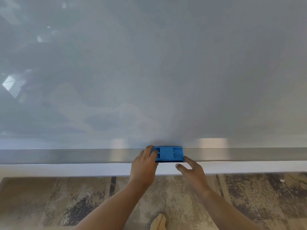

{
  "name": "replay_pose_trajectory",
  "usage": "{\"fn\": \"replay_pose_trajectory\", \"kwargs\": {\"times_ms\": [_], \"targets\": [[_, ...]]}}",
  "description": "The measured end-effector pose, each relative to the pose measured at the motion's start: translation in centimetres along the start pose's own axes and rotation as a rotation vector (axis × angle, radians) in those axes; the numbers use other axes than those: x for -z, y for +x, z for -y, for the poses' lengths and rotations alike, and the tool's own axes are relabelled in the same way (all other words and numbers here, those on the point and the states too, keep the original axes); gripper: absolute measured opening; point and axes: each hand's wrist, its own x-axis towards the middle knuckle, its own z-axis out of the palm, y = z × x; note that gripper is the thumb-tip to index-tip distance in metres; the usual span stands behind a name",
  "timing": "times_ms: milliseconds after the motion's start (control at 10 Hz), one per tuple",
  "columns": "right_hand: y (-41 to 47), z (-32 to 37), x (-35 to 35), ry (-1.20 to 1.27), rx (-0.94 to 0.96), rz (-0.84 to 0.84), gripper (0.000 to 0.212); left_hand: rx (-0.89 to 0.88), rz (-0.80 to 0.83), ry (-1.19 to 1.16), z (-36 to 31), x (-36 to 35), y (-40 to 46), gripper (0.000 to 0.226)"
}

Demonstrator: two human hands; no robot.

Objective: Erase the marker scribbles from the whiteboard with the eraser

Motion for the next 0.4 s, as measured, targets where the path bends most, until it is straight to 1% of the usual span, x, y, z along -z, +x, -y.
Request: {"fn": "replay_pose_trajectory", "kwargs": {"times_ms": [100,200,300,400], "targets": [[-0.6,-0.3,-0.6,-0.093,0.032,-0.062,0.062,-0.085,0.048,0.079,0.4,-0.1,-0.5,0.046],[-1.3,-0.9,-1.6,-0.164,0.079,-0.115,0.067,-0.139,0.105,0.157,1.1,-0.2,-1.5,0.060],[-2.3,-1.5,-2.1,-0.171,0.116,-0.163,0.061,-0.183,0.209,0.186,2.2,-0.2,-2.6,0.073],[-4.9,-1.7,-2.1,-0.172,0.081,-0.172,0.039,-0.228,0.263,0.239,4.3,0.3,-3.6,0.078]]}}
